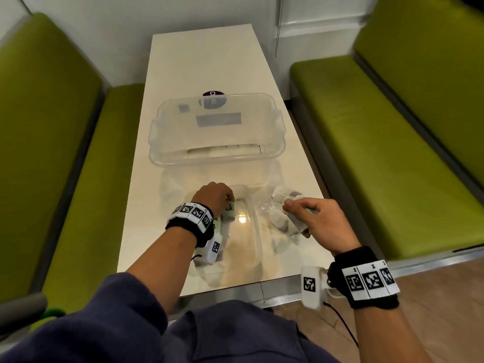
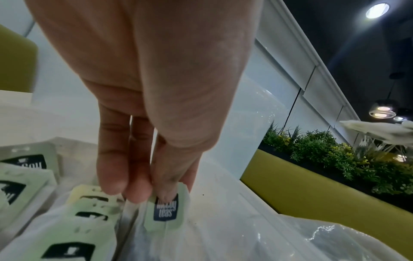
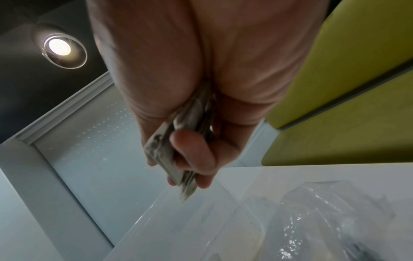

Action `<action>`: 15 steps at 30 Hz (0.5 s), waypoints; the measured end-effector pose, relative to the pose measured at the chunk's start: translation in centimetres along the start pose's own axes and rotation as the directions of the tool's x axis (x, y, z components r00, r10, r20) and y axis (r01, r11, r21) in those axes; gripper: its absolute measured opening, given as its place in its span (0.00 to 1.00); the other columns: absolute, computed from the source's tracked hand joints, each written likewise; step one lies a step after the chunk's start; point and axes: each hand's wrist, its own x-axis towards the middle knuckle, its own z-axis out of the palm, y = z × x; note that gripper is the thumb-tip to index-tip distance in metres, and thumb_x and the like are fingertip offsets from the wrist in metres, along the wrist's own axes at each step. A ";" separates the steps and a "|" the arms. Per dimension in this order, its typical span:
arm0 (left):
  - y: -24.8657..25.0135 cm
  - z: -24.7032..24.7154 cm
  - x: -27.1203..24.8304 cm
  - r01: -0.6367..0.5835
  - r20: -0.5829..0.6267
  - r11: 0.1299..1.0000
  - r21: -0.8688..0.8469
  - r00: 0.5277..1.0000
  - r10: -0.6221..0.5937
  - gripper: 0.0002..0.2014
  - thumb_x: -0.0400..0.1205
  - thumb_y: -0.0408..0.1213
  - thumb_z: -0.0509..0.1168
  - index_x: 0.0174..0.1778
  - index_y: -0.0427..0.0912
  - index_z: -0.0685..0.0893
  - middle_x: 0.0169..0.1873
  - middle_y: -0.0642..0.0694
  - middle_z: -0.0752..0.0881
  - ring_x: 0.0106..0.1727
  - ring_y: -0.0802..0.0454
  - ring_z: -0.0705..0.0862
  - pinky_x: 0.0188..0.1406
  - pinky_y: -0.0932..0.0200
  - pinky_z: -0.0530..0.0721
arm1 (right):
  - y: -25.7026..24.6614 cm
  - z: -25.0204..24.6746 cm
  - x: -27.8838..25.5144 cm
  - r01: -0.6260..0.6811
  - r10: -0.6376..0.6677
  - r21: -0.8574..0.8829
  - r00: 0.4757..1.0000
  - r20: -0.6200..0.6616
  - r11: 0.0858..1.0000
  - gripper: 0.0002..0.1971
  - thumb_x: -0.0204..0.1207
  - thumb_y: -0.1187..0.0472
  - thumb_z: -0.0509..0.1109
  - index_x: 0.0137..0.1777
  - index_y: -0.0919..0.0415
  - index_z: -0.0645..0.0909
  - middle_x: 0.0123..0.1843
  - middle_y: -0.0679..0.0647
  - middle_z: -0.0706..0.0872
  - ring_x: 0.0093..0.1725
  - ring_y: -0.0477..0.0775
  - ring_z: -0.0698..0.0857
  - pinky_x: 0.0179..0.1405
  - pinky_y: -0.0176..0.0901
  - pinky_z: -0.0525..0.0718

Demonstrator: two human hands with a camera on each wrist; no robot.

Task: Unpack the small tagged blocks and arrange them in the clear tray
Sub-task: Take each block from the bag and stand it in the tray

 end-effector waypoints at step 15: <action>0.1 -1.6 -2.0 0.011 -0.123 0.996 -0.092 0.992 -0.022 0.11 0.85 0.36 0.68 0.58 0.52 0.92 0.59 0.49 0.90 0.58 0.47 0.89 0.60 0.51 0.87 | -0.1 1.1 -0.6 -0.012 0.011 0.009 0.992 0.128 1.000 0.09 0.82 0.65 0.73 0.50 0.55 0.94 0.57 0.47 0.92 0.34 0.43 0.84 0.27 0.38 0.81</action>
